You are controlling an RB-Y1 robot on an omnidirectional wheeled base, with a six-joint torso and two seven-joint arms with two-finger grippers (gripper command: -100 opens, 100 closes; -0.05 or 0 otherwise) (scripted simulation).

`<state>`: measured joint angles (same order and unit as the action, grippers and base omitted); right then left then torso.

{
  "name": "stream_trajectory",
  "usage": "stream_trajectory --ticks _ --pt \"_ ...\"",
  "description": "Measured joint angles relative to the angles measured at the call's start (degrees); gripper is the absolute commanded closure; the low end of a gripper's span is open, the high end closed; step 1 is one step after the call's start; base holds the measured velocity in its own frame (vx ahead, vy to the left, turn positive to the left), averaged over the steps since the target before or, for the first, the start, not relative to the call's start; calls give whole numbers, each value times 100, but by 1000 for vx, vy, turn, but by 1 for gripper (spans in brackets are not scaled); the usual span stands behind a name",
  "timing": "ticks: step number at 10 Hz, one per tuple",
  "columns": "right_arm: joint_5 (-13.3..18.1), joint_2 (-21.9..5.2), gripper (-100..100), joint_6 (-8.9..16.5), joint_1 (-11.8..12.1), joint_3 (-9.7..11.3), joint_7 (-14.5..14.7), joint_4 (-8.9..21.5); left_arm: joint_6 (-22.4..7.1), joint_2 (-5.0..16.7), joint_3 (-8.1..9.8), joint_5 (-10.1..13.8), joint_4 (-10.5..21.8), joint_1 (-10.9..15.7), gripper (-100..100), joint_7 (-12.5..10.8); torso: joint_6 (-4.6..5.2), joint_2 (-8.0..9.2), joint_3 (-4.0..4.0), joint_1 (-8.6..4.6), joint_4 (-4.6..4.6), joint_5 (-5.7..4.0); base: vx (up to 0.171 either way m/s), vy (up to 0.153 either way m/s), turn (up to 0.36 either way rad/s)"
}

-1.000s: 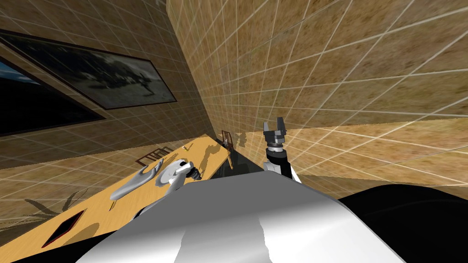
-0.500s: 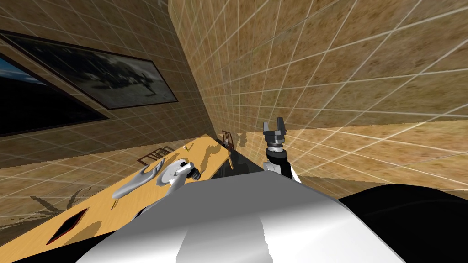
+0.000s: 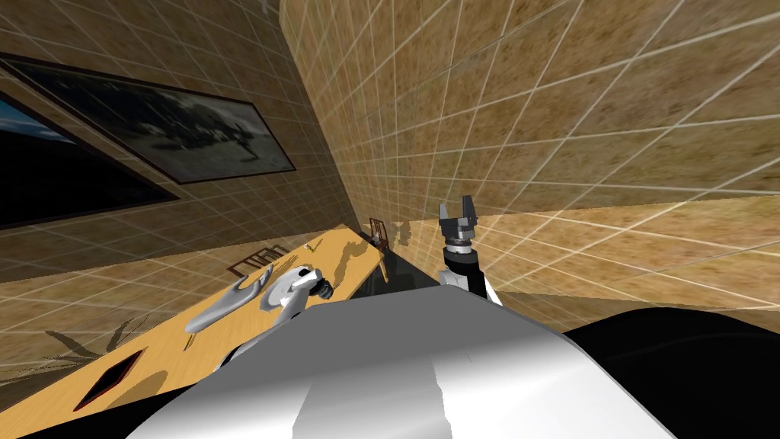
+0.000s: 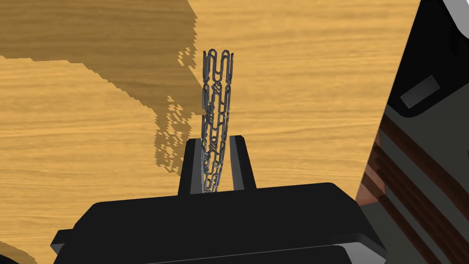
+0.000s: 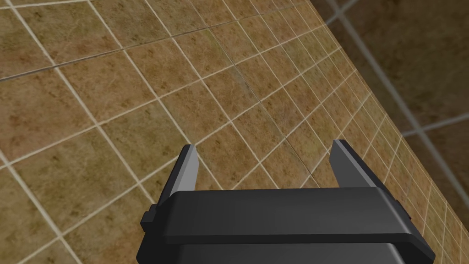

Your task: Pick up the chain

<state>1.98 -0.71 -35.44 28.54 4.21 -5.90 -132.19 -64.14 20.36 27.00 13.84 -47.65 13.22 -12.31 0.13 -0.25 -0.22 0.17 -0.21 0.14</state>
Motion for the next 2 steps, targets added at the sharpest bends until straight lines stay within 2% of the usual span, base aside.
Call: stream_trajectory --ticks 1,2 --pt "0 0 0 0 0 0 0 0 -108 20 13 -1 -82 7 100 -2 -4 1 0 2 -2 0 -19 -12 -5" --pt "0 0 0 0 0 0 0 0 -132 23 12 -2 -95 10 0 1 -7 -7 -5 9 -5 3 0 0 0"
